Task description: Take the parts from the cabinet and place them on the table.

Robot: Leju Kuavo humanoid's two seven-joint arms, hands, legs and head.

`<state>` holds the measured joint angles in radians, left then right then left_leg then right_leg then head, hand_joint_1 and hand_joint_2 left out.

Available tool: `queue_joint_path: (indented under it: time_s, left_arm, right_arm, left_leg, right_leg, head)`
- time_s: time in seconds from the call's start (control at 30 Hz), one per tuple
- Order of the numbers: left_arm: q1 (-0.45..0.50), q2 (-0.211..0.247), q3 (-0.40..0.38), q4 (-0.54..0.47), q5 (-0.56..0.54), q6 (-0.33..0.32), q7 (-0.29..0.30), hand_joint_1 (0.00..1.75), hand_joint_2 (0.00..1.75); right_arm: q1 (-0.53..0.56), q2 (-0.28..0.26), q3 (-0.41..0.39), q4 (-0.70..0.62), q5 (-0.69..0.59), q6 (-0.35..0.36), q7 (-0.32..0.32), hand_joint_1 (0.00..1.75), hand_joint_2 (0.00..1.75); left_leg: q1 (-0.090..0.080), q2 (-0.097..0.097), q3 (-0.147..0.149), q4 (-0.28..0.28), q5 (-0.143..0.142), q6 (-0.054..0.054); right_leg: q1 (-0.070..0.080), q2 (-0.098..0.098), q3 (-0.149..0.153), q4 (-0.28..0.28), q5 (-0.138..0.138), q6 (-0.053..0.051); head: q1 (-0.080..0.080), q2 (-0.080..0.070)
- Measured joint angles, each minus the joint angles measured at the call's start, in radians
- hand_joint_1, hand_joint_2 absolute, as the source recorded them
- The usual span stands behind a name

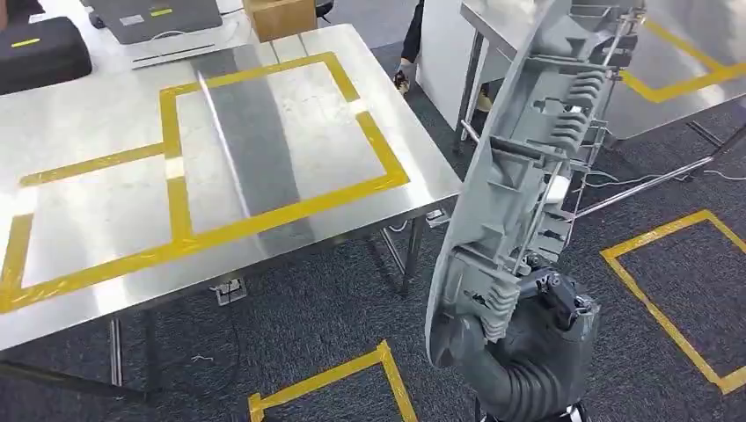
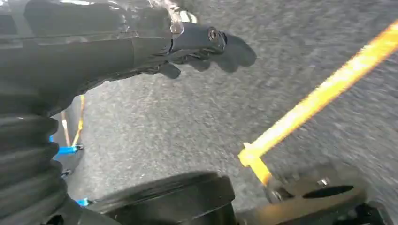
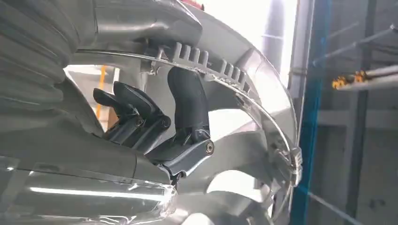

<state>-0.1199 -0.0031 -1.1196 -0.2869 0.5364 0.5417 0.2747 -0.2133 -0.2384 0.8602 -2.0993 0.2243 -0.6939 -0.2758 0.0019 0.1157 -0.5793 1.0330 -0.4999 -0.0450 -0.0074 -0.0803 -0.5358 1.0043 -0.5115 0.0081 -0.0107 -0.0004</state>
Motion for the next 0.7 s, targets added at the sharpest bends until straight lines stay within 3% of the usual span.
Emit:
queue_joint_path:
  time_s: [0.03,0.07,0.13,0.17,0.2,0.23,0.3,0.33,0.37,0.43,0.47,0.5,0.53,0.6,0.63,0.67,0.7]
  left_arm:
    - [0.001,0.001,0.000,0.000,-0.001,0.000,-0.003,0.00,1.75]
    - [0.001,0.002,0.000,0.000,-0.002,0.000,-0.005,0.00,1.75]
    - [0.002,0.000,0.000,0.000,-0.003,0.000,-0.006,0.00,1.75]
    - [0.001,-0.002,0.000,0.000,-0.003,0.000,-0.006,0.00,1.75]
    - [-0.001,-0.002,0.000,0.000,-0.003,0.000,-0.006,0.00,1.75]
    - [-0.002,-0.003,0.000,0.000,-0.005,-0.001,-0.006,0.00,1.75]
    - [-0.002,-0.006,0.000,-0.001,-0.005,-0.006,-0.006,0.00,1.75]
    - [-0.002,-0.006,0.000,-0.001,-0.005,-0.007,-0.006,0.00,1.75]
    - [-0.002,-0.006,0.000,-0.001,-0.005,-0.008,-0.006,0.00,1.75]
    - [-0.002,-0.006,0.000,-0.002,-0.005,-0.009,-0.006,0.00,1.75]
    - [-0.002,-0.009,0.000,-0.002,-0.005,-0.009,-0.006,0.00,1.75]
    - [-0.003,-0.016,0.000,-0.002,-0.005,-0.010,-0.006,0.00,1.75]
    - [-0.004,-0.015,0.000,-0.001,-0.004,-0.010,-0.006,0.00,1.75]
    - [-0.005,-0.016,0.000,-0.002,-0.005,-0.010,-0.006,0.00,1.75]
    - [-0.005,-0.015,0.000,-0.002,-0.005,-0.010,-0.006,0.00,1.75]
    - [-0.005,-0.011,0.000,-0.001,-0.005,-0.010,-0.006,0.00,1.75]
    - [-0.004,-0.011,0.000,-0.001,-0.005,-0.010,-0.005,0.00,1.75]
  right_arm:
    - [0.000,0.000,0.000,0.000,0.000,0.000,0.002,1.75,1.75]
    - [0.000,-0.001,0.000,0.001,0.000,0.000,0.006,1.75,1.75]
    - [-0.001,-0.001,0.000,0.001,0.000,0.000,0.008,1.75,1.75]
    - [-0.001,-0.002,0.000,0.001,0.000,0.000,0.010,1.75,1.75]
    - [0.000,-0.002,0.000,0.001,0.000,0.000,0.010,1.75,1.75]
    - [0.001,-0.002,0.000,0.002,0.000,0.000,0.012,1.75,1.75]
    - [0.003,-0.003,0.001,0.005,-0.002,0.000,0.018,1.75,1.75]
    - [0.003,-0.004,0.002,0.008,-0.003,0.000,0.019,1.75,1.75]
    - [0.003,-0.005,0.002,0.011,-0.003,0.000,0.020,1.75,1.75]
    - [0.002,-0.005,0.004,0.013,-0.003,0.000,0.021,1.75,1.75]
    - [0.002,-0.006,0.005,0.013,-0.003,0.000,0.021,1.75,1.75]
    - [0.002,-0.006,0.006,0.013,-0.003,0.000,0.022,1.75,1.75]
    - [0.003,-0.006,0.007,0.013,-0.003,0.000,0.022,1.75,1.75]
    - [-0.001,-0.008,0.008,0.014,-0.003,0.000,0.022,1.75,1.75]
    - [-0.002,-0.008,0.008,0.014,-0.003,0.000,0.022,1.75,1.75]
    - [-0.002,-0.008,0.008,0.015,-0.003,0.000,0.023,1.75,1.75]
    - [0.000,-0.007,0.009,0.015,-0.003,0.000,0.022,1.75,1.75]
  left_leg:
    - [0.003,-0.012,0.000,-0.006,-0.008,0.022]
    - [0.001,-0.023,-0.005,-0.004,-0.007,0.029]
    - [0.000,-0.056,-0.007,-0.006,-0.003,0.046]
    - [0.004,-0.070,-0.007,-0.008,0.000,0.052]
    - [0.005,-0.083,-0.007,-0.008,0.001,0.057]
    - [0.005,-0.095,-0.008,-0.008,0.002,0.063]
    - [0.001,-0.124,-0.008,-0.008,0.004,0.068]
    - [-0.001,-0.138,-0.007,-0.007,0.004,0.070]
    - [-0.004,-0.152,-0.005,-0.007,0.004,0.071]
    - [-0.010,-0.175,0.002,-0.007,0.003,0.072]
    - [-0.011,-0.185,0.005,-0.008,0.002,0.072]
    - [-0.011,-0.188,-0.001,-0.007,0.002,0.069]
    - [-0.003,-0.197,-0.006,-0.006,0.003,0.066]
    - [0.003,-0.207,-0.012,-0.011,0.008,0.055]
    - [-0.003,-0.216,-0.012,-0.014,0.011,0.048]
    - [-0.006,-0.170,-0.012,-0.006,-0.001,0.046]
    - [-0.010,-0.113,-0.023,0.017,-0.023,0.037]
  right_leg:
    - [0.002,-0.007,-0.003,0.003,-0.001,0.004]
    - [0.003,-0.021,-0.001,0.003,-0.002,0.007]
    - [-0.002,-0.050,0.006,0.001,-0.009,0.016]
    - [-0.007,-0.006,0.003,0.015,-0.028,0.024]
    - [-0.009,0.032,-0.014,0.057,-0.059,0.026]
    - [-0.009,0.053,-0.046,0.129,-0.097,0.026]
    - [-0.008,0.070,-0.122,0.284,-0.153,0.025]
    - [-0.008,0.071,-0.139,0.310,-0.148,0.022]
    - [-0.007,0.073,-0.136,0.289,-0.117,0.016]
    - [0.000,0.086,-0.086,0.156,-0.021,-0.003]
    - [0.004,0.119,-0.053,0.065,0.031,-0.019]
    - [0.001,0.160,-0.042,0.048,0.023,-0.035]
    - [0.004,0.155,-0.040,0.030,0.031,-0.030]
    - [0.011,0.138,-0.036,0.020,0.024,-0.034]
    - [0.008,0.127,-0.026,-0.001,0.024,-0.034]
    - [-0.001,0.109,-0.017,-0.020,0.033,-0.026]
    - [-0.001,0.104,-0.010,-0.029,0.034,-0.029]
  head:
    - [0.000,0.000]
    - [0.007,0.000]
    - [0.006,0.000]
    - [0.008,0.000]
    - [0.009,0.000]
    - [0.013,0.000]
    - [0.013,0.000]
    - [0.013,0.000]
    - [0.013,0.000]
    - [0.013,0.000]
    - [0.014,0.000]
    - [0.008,0.000]
    - [0.007,0.000]
    - [0.017,0.000]
    - [0.017,0.000]
    - [0.017,0.000]
    - [0.011,0.000]
